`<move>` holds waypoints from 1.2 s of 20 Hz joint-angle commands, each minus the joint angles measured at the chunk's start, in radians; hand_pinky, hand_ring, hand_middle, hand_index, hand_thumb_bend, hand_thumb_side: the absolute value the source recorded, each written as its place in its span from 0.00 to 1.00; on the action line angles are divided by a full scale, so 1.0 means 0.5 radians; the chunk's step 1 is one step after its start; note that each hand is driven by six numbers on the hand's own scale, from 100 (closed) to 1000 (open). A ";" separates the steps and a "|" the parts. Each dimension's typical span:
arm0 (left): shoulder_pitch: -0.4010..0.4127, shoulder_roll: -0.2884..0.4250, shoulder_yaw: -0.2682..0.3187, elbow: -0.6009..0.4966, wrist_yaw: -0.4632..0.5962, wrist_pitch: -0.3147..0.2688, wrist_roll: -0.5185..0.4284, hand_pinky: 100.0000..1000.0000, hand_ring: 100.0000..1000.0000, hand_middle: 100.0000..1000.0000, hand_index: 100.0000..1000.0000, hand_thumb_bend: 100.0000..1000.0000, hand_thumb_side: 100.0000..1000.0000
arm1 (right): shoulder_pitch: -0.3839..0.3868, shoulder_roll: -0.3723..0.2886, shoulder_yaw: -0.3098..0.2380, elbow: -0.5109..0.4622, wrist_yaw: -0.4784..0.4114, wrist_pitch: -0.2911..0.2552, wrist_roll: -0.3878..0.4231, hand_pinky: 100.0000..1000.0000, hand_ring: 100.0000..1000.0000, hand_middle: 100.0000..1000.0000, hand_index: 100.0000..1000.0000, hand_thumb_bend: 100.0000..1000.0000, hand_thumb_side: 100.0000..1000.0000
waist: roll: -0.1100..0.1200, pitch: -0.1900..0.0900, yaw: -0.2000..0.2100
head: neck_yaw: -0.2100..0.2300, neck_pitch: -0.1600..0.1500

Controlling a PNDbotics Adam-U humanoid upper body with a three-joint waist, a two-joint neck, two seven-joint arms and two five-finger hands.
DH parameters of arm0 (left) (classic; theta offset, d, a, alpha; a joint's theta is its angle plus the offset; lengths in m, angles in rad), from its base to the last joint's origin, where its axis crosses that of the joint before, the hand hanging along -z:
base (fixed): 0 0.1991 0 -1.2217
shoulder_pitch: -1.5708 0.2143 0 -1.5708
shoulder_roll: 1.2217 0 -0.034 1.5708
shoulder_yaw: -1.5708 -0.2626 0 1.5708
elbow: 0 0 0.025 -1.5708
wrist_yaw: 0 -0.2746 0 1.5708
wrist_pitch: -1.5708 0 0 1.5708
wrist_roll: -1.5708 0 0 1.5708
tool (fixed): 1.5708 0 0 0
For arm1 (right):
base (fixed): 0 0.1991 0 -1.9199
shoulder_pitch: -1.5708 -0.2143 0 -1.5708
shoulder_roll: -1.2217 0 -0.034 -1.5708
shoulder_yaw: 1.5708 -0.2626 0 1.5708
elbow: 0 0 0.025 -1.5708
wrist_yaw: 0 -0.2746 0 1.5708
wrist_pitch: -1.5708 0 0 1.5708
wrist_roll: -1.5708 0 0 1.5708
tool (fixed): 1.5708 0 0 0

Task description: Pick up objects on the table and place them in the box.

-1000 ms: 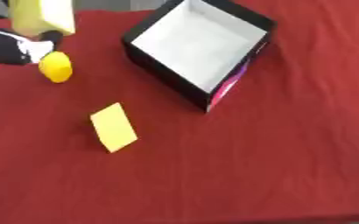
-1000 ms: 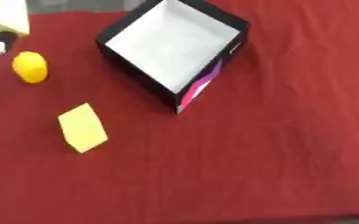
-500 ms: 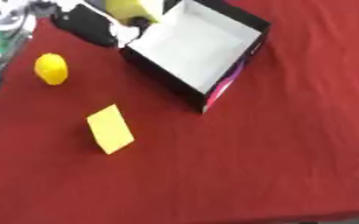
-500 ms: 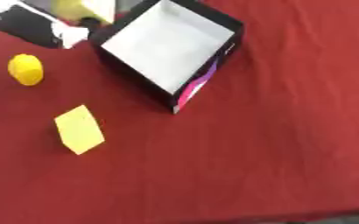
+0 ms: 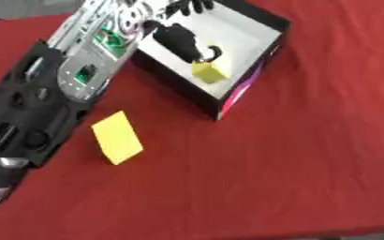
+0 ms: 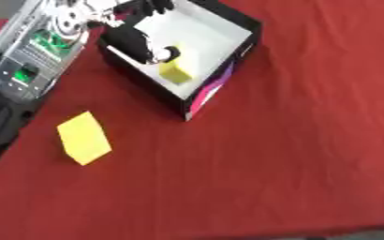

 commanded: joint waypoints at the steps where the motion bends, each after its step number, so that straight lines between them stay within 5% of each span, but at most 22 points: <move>1: -0.059 -0.033 0.076 0.147 -0.110 -0.042 0.046 0.91 0.86 0.80 0.92 0.77 0.42 | -0.011 -0.058 -0.025 -0.007 0.003 -0.005 -0.010 0.87 0.80 0.75 0.87 0.36 0.51 | 0.002 -0.005 0.006 | 0.000 -0.015; 5: -0.101 -0.092 0.158 0.350 -0.236 -0.157 0.169 0.90 0.84 0.78 0.90 0.74 0.41 | 0.013 -0.063 -0.030 -0.003 -0.003 -0.008 -0.016 0.87 0.80 0.75 0.87 0.35 0.51 | -0.010 -0.013 0.021 | -0.009 -0.006; 7: -0.116 -0.114 0.205 0.354 -0.298 -0.219 0.232 0.88 0.82 0.76 0.89 0.64 0.41 | 0.027 -0.072 -0.037 -0.008 -0.005 -0.015 -0.020 0.87 0.80 0.75 0.87 0.36 0.51 | -0.015 -0.020 0.034 | -0.019 0.000; 8: -0.112 -0.117 0.221 0.321 -0.327 -0.250 0.262 0.85 0.80 0.74 0.88 0.57 0.42 | 0.034 -0.078 -0.041 -0.013 -0.006 -0.019 -0.023 0.87 0.80 0.75 0.87 0.53 0.47 | -0.016 -0.023 0.041 | -0.025 0.001; 11: -0.103 -0.092 0.245 0.172 -0.305 -0.350 0.363 0.82 0.77 0.71 0.87 0.53 0.43 | 0.082 -0.117 -0.058 -0.033 -0.005 -0.037 -0.028 0.87 0.80 0.75 0.87 0.56 0.46 | -0.012 -0.040 0.080 | -0.064 0.002; 17: 0.104 0.094 0.113 -0.147 -0.120 -0.545 0.423 0.82 0.76 0.70 0.86 0.49 0.51 | 0.211 -0.200 -0.101 -0.030 -0.011 -0.054 -0.063 0.87 0.79 0.75 0.87 0.58 0.46 | 0.013 -0.074 0.200 | -0.157 0.002; 24: 0.331 0.406 -0.031 -0.525 0.113 -0.402 0.199 0.83 0.78 0.72 0.88 0.52 0.52 | 0.300 -0.241 -0.114 -0.027 -0.010 -0.061 -0.078 0.87 0.79 0.75 0.87 0.56 0.46 | 0.032 -0.093 0.304 | -0.257 0.002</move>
